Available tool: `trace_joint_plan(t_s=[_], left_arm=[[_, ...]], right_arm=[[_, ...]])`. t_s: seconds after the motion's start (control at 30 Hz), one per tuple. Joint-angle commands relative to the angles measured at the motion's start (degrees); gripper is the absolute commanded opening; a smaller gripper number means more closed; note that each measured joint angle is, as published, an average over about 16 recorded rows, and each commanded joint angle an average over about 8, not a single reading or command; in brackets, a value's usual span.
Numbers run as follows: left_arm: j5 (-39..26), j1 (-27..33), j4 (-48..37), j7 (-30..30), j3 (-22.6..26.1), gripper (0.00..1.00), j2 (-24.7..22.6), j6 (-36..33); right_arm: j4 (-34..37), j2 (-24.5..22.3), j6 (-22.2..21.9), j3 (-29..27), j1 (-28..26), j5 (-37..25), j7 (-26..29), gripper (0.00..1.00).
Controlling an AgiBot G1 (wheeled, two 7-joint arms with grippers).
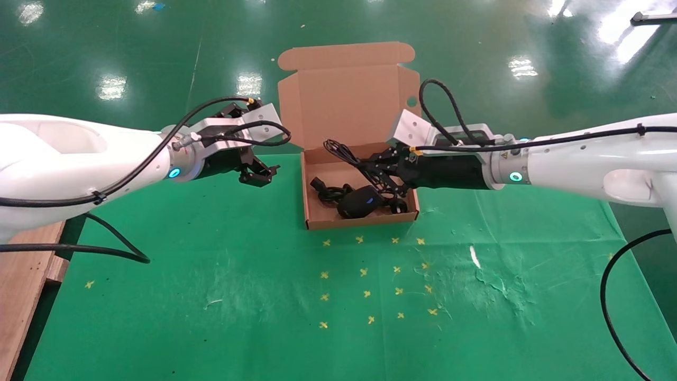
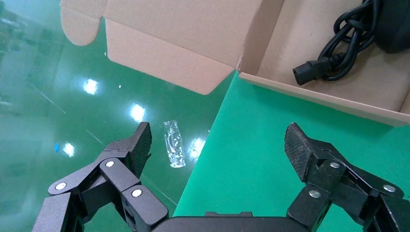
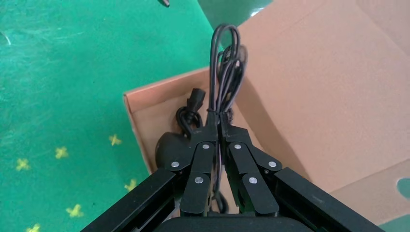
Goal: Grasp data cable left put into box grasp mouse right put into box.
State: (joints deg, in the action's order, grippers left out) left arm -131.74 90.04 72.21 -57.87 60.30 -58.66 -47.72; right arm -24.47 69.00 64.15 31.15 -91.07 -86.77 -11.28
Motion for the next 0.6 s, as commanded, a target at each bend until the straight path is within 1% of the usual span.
trace_joint_plan(t_s=[0.03, 0.37, 0.6], left_arm=[[0.00, -0.01, -0.03, 0.01, -0.01, 1.00, -0.06, -0.01], [0.19, 0.00, -0.24, 0.10, -0.01, 1.00, -0.20, 0.07], [0.20, 0.00, -0.25, 0.11, -0.02, 1.00, -0.20, 0.08]], right_arm=[[-0.30, -0.16, 0.03, -0.04, -0.02, 0.01, 0.20, 1.00], [-2.30, -0.91, 0.48, -0.19, 0.43, 0.33, 0.87, 1.00], [-5.87, -3.38, 2.05, -1.29, 2.60, 3.62, 2.49, 1.00]])
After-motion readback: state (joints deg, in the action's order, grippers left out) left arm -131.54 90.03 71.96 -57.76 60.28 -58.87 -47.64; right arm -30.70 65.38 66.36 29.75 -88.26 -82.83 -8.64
